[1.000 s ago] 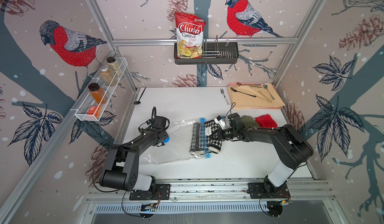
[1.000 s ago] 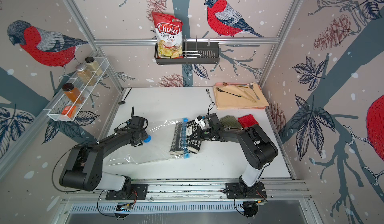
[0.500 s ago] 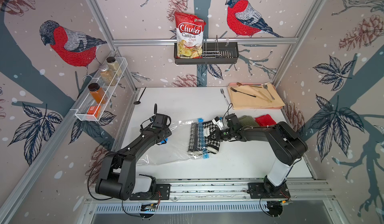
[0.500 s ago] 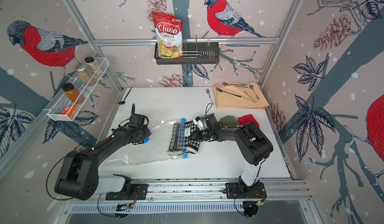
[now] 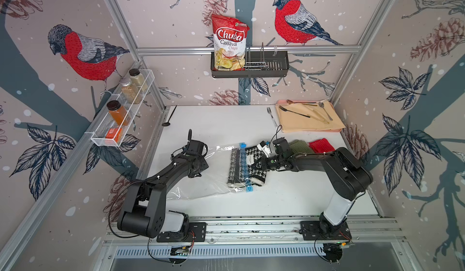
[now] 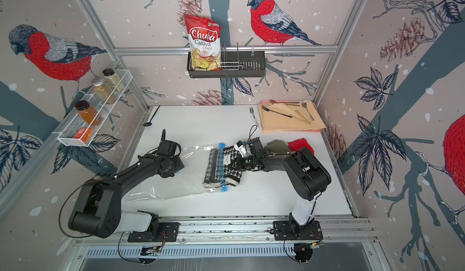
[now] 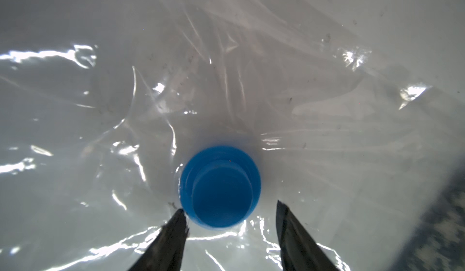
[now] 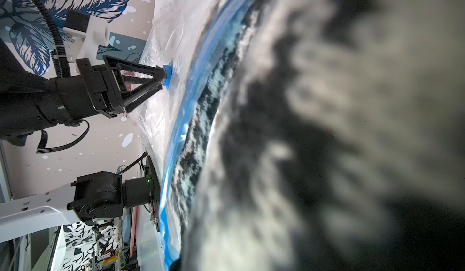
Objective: Take the scarf out of the vacuum bag
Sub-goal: Take out the scarf from the vacuum bag.
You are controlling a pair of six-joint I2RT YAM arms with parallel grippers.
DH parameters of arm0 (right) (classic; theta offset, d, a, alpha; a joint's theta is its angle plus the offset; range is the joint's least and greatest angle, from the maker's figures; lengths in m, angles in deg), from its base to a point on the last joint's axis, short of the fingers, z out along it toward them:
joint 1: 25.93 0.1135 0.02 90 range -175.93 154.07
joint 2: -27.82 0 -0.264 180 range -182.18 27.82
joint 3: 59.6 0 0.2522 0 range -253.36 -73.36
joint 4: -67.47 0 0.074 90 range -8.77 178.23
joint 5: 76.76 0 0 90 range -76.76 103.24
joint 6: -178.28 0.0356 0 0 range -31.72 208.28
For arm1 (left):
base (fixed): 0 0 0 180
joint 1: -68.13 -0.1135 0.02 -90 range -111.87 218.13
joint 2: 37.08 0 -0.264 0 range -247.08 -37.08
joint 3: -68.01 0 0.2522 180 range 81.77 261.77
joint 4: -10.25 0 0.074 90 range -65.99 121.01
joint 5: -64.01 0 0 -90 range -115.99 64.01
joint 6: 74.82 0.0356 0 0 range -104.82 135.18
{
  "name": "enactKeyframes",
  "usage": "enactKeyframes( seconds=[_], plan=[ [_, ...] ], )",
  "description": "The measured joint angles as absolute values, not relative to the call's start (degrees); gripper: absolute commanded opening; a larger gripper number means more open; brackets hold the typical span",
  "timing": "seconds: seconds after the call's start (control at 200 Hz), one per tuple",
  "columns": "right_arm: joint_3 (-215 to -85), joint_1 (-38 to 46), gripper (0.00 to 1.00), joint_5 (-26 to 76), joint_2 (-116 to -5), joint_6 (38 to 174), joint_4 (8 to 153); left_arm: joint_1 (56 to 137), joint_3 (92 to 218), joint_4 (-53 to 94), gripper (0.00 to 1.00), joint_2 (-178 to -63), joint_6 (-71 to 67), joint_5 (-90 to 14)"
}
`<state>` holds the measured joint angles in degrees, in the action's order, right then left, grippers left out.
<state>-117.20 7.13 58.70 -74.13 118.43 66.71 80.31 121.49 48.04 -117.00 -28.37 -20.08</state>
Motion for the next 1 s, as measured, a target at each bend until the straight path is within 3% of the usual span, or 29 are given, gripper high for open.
enactKeyframes(
  seconds=[0.33, 0.615, 0.831, 1.001],
  plan=[
    [-117.0, 7.0, 0.00, 58.7, -74.1, 118.4, 66.7, 78.6, 121.1, 45.5, 0.54, -119.3, -28.3, -21.5],
    [-116.9, 6.7, 0.00, 58.7, -74.1, 118.4, 66.4, 78.5, 121.1, 42.4, 0.40, -120.3, -28.2, -21.9],
    [-116.9, 6.7, 0.00, 58.7, -74.2, 118.4, 66.4, 78.5, 121.3, 43.3, 0.50, -119.4, -27.9, -22.2],
    [-116.9, 6.7, 0.00, 58.7, -74.2, 118.4, 66.4, 78.5, 122.2, 44.9, 0.51, -118.5, -27.8, -21.3]
  ],
)
